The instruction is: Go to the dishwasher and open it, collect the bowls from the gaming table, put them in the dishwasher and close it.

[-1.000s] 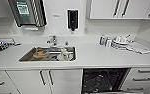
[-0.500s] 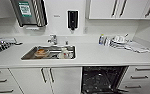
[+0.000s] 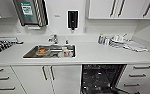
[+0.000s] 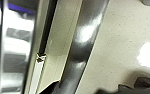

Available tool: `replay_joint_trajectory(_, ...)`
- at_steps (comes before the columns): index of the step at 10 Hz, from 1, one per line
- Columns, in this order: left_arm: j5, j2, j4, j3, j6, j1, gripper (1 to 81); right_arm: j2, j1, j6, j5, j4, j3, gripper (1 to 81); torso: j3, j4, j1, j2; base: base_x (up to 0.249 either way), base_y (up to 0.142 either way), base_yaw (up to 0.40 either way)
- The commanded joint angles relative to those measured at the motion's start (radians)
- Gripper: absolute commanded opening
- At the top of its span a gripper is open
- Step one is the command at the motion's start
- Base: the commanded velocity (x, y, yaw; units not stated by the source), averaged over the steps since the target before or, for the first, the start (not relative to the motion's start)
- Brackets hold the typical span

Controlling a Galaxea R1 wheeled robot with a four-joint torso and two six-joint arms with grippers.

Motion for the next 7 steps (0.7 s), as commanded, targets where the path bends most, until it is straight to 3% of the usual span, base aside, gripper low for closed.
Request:
replay_joint_trajectory(1,0.02,-0.005,0.012,-0.01,0.011,-0.046,81.1,-0.03,-0.043,-0.045,-0.248,-0.031,0.016,81.1,0.0,0.0,0.0,0.0,-0.071,0.0,0.0)
replay_joint_trajectory(5,0.019,0.026,0.029,-0.065,0.011,-0.005,81.1,-0.087,-0.059,-0.096,-0.195,-0.03,0.076,81.1,0.0,0.0,-0.001,-0.001,0.0,0.0,0.0)
replay_joint_trajectory(6,0.019,0.04,0.029,-0.099,0.011,0.012,81.1,-0.114,-0.06,-0.138,-0.182,-0.033,0.119,81.1,0.0,0.0,-0.001,0.0,0.0,0.0,0.0)
replay_joint_trajectory(7,0.019,0.063,0.029,-0.15,0.011,0.039,81.1,-0.122,-0.063,-0.226,-0.168,-0.047,0.139,81.1,0.0,0.0,-0.001,0.0,0.0,0.0,0.0)
